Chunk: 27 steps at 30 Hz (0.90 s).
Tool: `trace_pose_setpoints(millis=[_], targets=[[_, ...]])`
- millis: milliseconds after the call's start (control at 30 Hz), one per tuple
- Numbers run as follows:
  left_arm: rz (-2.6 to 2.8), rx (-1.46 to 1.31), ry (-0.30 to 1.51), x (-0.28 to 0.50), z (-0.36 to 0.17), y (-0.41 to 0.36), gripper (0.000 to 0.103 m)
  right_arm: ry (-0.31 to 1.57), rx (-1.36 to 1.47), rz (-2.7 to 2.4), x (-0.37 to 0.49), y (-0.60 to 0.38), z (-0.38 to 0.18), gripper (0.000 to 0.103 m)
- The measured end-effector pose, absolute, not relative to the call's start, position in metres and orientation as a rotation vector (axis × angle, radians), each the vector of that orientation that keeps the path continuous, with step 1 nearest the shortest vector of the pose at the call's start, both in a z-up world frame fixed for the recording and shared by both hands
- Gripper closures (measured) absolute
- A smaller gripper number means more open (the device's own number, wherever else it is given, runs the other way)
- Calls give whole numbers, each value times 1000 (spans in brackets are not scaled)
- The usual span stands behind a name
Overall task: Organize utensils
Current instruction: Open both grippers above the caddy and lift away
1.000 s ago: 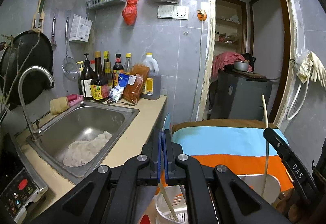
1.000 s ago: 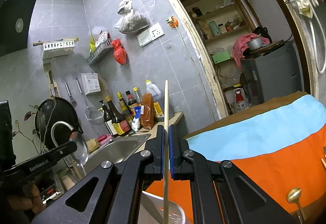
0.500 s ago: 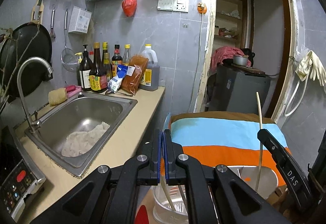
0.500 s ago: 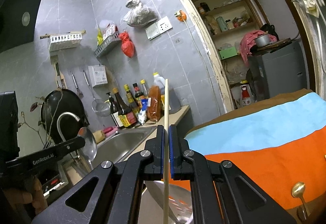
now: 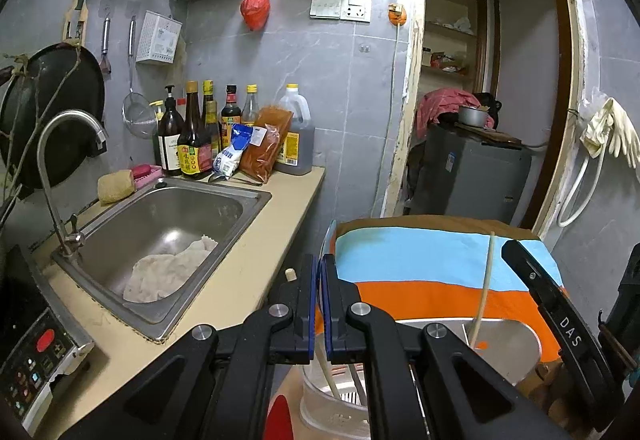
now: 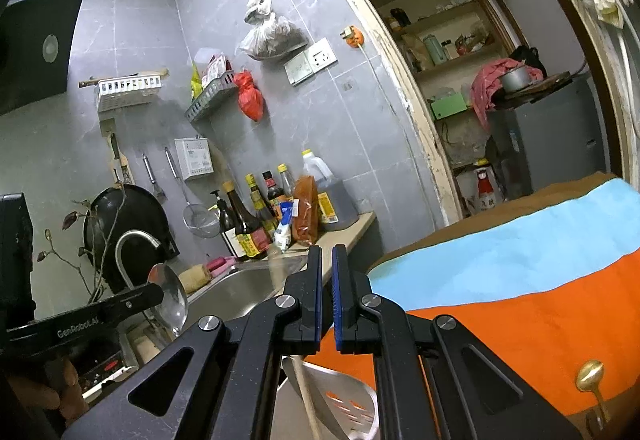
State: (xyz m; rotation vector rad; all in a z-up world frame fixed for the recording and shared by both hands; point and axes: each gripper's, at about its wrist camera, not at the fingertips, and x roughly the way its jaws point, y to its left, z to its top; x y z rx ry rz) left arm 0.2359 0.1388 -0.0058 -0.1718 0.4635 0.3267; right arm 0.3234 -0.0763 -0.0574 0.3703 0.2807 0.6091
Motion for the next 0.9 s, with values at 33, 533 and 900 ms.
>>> trace_pose_setpoints(millis=[33, 533, 900], targets=[[327, -176, 465, 235, -6, 140, 99, 286, 370, 609, 323, -76, -58, 98], [223, -225, 443, 236, 5, 131, 83, 308, 370, 519, 313, -118, -39, 74], [130, -241, 356, 239, 30, 82, 35, 278, 362, 399, 293, -183, -7, 30]])
